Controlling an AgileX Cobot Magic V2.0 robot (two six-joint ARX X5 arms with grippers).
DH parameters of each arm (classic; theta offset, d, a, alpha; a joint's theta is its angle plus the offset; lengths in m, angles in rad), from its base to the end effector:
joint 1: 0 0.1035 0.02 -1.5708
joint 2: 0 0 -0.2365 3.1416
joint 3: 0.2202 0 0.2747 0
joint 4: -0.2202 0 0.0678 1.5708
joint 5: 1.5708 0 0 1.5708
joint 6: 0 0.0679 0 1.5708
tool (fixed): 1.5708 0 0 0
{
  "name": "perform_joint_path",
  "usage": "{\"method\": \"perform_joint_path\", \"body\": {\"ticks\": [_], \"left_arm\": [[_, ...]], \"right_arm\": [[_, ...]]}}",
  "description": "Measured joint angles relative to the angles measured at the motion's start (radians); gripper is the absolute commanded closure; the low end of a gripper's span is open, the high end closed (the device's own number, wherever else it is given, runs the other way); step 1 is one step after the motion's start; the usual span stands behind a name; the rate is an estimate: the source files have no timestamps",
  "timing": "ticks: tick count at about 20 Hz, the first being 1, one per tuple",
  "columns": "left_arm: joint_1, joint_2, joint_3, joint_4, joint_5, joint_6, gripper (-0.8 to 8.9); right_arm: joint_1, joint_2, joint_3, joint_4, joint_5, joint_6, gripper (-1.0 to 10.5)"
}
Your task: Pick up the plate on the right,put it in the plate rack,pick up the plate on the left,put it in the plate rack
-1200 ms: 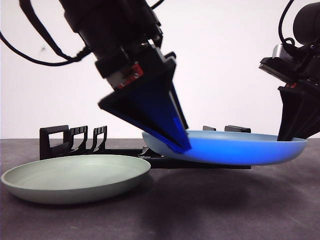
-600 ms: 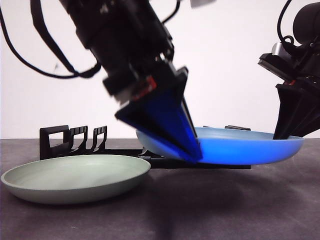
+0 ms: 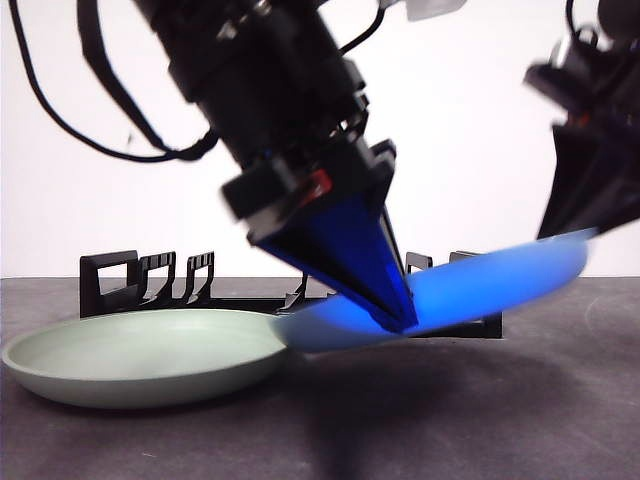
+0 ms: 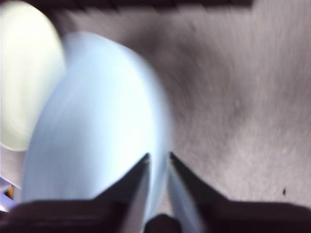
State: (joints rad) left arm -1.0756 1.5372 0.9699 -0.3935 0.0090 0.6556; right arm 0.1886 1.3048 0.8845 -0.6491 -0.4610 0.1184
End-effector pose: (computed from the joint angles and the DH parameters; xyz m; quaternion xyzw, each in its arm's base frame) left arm 0.1649 -0.3066 0.1352 0.4670 0.2294 -0.5615 0.6435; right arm 0.2781 0.0838 0.1643 0.1173 0.5202 0.2442 0.8099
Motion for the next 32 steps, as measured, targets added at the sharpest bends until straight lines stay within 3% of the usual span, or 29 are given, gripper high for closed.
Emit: {"method": "perform_joint_path", "body": {"ticks": [7, 11, 13, 15, 18, 22, 27, 32], "left_arm": [[-0.034, -0.085, 0.179, -0.032, 0.001, -0.243, 8.22], [-0.007, -0.229, 0.196, 0.051, 0.002, -0.409, 8.22], [0.035, -0.304, 0.196, 0.087, 0.005, -0.478, 8.22], [0.113, -0.375, 0.196, 0.125, 0.066, -0.547, 8.23], [0.278, -0.429, 0.199, 0.171, 0.239, -0.649, 8.23], [0.536, -0.405, 0.200, 0.186, 0.438, -0.782, 8.23], [0.768, -0.333, 0.200, 0.224, 0.624, -0.868, 8.23], [0.868, -0.191, 0.200, 0.253, 0.671, -0.912, 8.23]], "right_arm": [[-0.093, -0.283, 0.004, 0.173, 0.008, 0.024, 8.2], [-0.110, -0.373, 0.007, 0.192, 0.124, 0.037, 8.2], [-0.110, -0.375, 0.007, 0.192, 0.129, 0.042, 8.2], [-0.110, -0.375, 0.007, 0.189, 0.128, 0.042, 8.2], [-0.110, -0.375, 0.007, 0.187, 0.128, 0.042, 8.2], [-0.110, -0.375, 0.007, 0.186, 0.128, 0.042, 8.2], [-0.110, -0.375, 0.007, 0.186, 0.128, 0.042, 8.2], [-0.110, -0.375, 0.007, 0.186, 0.128, 0.042, 8.2]]}}
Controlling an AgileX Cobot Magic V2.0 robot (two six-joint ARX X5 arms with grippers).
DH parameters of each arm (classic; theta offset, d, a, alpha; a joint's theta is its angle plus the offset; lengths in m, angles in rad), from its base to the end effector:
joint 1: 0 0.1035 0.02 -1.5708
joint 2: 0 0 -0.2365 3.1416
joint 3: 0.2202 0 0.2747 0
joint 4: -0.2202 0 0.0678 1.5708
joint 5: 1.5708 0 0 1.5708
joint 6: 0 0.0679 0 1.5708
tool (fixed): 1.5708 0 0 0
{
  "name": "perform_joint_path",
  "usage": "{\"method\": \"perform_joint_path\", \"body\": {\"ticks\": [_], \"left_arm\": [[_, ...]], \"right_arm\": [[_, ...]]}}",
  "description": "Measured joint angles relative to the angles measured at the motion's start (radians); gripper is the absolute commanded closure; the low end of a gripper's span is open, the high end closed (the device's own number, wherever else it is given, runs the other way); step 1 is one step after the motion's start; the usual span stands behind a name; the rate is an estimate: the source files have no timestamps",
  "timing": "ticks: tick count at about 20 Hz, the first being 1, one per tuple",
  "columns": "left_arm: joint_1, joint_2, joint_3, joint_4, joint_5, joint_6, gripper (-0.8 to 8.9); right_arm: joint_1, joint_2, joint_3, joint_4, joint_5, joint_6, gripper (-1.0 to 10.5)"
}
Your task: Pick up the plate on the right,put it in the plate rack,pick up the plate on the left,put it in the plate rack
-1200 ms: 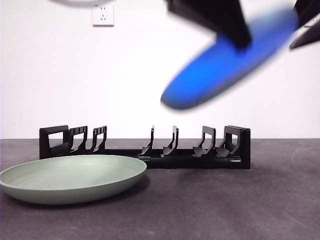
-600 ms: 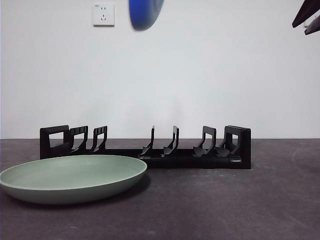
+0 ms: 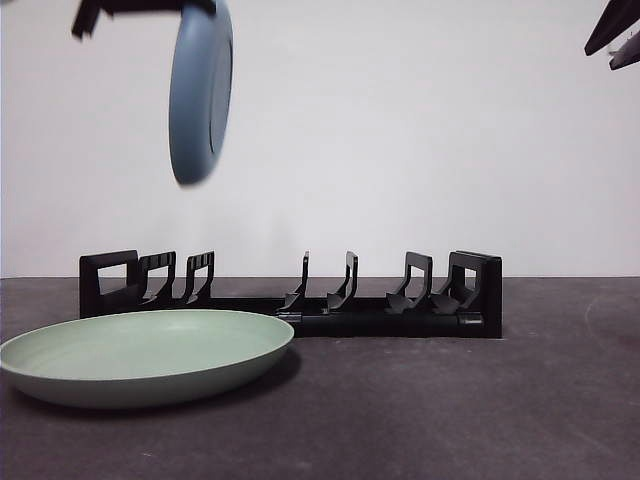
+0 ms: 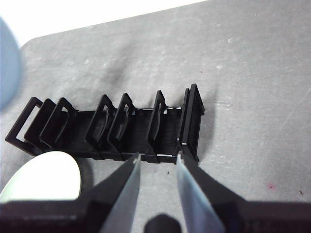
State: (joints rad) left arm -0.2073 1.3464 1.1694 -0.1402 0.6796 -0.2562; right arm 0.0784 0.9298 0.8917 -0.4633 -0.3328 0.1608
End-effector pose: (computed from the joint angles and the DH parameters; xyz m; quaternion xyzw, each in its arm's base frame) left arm 0.3400 -0.1151 0.3083 -0.1506 0.2064 -0.4006 0.8799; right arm 0.2619 0.0428 0.2794 0.1075 0.2612 0.1774 0.9427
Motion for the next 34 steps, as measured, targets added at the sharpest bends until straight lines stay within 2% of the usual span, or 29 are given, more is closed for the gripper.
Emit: {"method": "perform_joint_path", "body": {"ticks": [6, 12, 21, 22, 24, 25, 30, 34], "left_arm": [[0.039, 0.151, 0.000, 0.000, 0.002, -0.007, 8.23], [0.043, 0.204, 0.000, -0.004, 0.043, 0.004, 8.23], [0.045, 0.223, 0.000, -0.140, -0.014, 0.057, 8.09], [0.045, 0.223, 0.000, -0.146, -0.014, 0.061, 7.69], [0.045, 0.222, 0.001, -0.174, -0.017, 0.063, 5.75], [0.045, 0.222, 0.001, -0.200, -0.018, 0.063, 5.25], [0.045, 0.173, 0.001, -0.291, -0.018, 0.085, 5.27], [0.030, 0.020, 0.001, -0.315, -0.027, 0.144, 5.27]], "right_arm": [[0.000, 0.000, 0.000, 0.000, 0.000, 0.000, 8.2], [0.000, 0.000, 0.000, 0.000, 0.000, 0.000, 8.2], [0.000, 0.000, 0.000, 0.000, 0.000, 0.000, 8.2], [0.000, 0.000, 0.000, 0.000, 0.000, 0.000, 8.2], [0.000, 0.000, 0.000, 0.000, -0.007, 0.000, 8.2], [0.002, 0.000, 0.000, 0.000, -0.014, 0.000, 8.2], [0.051, 0.030, 0.000, 0.001, -0.183, 0.011, 8.2], [0.166, 0.112, 0.000, 0.021, -0.214, 0.015, 8.2]]}}
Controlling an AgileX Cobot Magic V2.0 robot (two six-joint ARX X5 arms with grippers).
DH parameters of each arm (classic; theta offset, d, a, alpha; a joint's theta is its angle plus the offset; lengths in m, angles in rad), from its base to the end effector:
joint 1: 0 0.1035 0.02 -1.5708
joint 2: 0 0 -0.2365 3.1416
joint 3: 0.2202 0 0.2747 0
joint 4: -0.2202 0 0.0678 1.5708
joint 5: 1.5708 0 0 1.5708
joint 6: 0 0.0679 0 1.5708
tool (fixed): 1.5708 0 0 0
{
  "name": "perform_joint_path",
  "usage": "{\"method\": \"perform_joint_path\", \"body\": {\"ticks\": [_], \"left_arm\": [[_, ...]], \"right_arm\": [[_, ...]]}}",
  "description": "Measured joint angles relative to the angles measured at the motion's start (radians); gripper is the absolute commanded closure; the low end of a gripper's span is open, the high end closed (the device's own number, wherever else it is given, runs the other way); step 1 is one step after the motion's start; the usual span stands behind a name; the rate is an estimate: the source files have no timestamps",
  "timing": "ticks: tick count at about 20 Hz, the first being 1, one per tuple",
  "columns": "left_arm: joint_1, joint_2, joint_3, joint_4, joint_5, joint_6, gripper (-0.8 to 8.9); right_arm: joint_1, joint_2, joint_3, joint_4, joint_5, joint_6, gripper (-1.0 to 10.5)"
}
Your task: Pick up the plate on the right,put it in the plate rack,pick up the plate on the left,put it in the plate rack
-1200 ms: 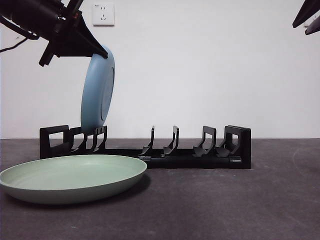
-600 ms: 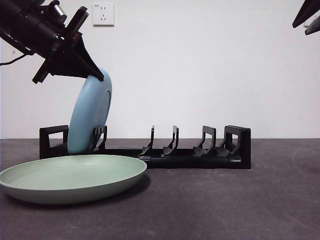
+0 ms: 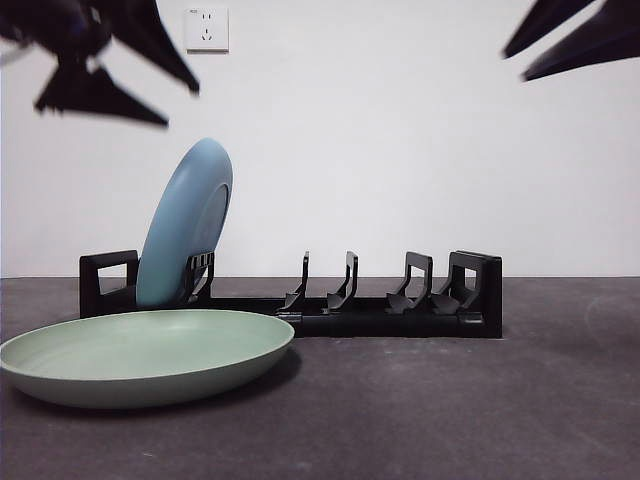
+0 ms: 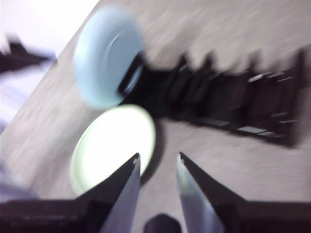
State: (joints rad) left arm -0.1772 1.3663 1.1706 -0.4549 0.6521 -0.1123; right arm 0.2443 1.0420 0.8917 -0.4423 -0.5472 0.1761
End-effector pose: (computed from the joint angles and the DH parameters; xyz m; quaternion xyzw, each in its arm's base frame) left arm 0.3308 -0.1011 0.2681 -0.1237 0.3316 -0.3637 0.8617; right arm 0.2622 0.1018 0.2566 0.1215 0.3199 0.3419 0.8752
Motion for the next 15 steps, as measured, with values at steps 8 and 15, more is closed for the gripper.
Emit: {"method": "perform_joint_path", "body": {"ticks": [8, 15], "left_arm": [[-0.165, -0.375, 0.000, -0.102, -0.276, 0.146, 5.27], [-0.373, -0.499, 0.000, -0.213, -0.450, 0.204, 5.27]], "right_arm": [[0.246, 0.297, 0.000, 0.165, 0.005, 0.034, 8.1], [0.346, 0.606, 0.141, 0.180, 0.103, 0.046, 7.6]]}}
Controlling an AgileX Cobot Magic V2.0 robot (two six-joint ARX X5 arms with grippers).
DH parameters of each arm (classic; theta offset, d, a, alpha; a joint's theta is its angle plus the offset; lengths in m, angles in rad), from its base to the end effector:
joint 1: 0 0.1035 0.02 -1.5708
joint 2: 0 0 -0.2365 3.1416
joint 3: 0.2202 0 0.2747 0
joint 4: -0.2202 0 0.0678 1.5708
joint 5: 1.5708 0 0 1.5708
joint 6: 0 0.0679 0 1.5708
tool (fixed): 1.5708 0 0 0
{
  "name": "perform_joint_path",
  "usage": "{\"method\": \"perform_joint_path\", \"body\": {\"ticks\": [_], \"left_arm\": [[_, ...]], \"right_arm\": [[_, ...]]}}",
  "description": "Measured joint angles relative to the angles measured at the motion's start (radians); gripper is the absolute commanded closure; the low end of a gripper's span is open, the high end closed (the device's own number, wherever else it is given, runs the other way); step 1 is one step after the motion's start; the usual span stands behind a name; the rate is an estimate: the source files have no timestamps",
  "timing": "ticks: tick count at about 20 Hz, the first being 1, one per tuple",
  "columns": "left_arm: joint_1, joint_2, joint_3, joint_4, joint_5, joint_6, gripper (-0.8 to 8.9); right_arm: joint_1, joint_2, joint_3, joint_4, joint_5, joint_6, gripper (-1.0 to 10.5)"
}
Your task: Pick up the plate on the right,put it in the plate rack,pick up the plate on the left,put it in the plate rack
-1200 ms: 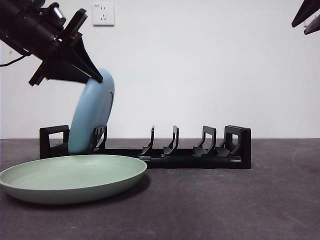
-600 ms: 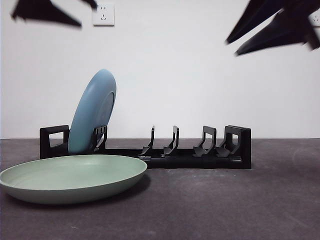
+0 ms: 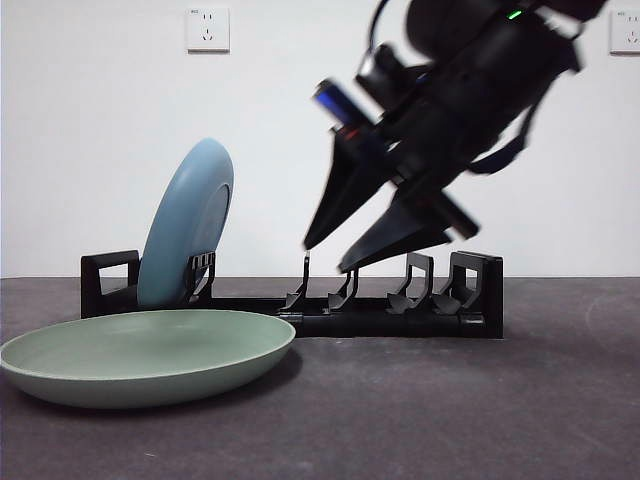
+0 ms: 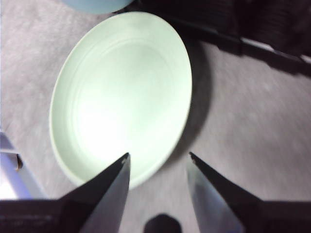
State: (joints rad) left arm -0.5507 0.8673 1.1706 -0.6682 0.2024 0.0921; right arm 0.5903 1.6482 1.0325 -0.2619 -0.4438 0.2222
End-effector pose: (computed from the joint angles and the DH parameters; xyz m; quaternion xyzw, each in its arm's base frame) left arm 0.1892 -0.1322 0.3732 0.0735 0.1619 -0.3695 0.9121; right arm 0.2947 0.2326 0.1341 0.0564 0.4707 0.3977 0.7855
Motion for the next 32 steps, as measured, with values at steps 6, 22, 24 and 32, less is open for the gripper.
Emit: {"method": "perform_joint_path", "body": {"ticks": [6, 22, 24, 32], "left_arm": [[-0.119, 0.003, 0.000, -0.028, -0.121, 0.005, 5.27], [-0.134, 0.047, 0.000, -0.039, -0.200, 0.039, 5.29], [-0.134, 0.056, 0.000, -0.045, -0.200, 0.063, 5.28], [-0.204, 0.139, 0.000, -0.171, -0.199, 0.222, 5.29]], "right_arm": [[0.019, 0.208, 0.111, 0.000, 0.000, 0.019, 7.6], [0.037, 0.277, 0.150, -0.059, 0.026, 0.081, 9.6], [0.037, 0.256, 0.151, -0.129, 0.027, 0.071, 9.6], [0.005, -0.016, 0.150, -0.403, 0.157, -0.026, 9.6]]}}
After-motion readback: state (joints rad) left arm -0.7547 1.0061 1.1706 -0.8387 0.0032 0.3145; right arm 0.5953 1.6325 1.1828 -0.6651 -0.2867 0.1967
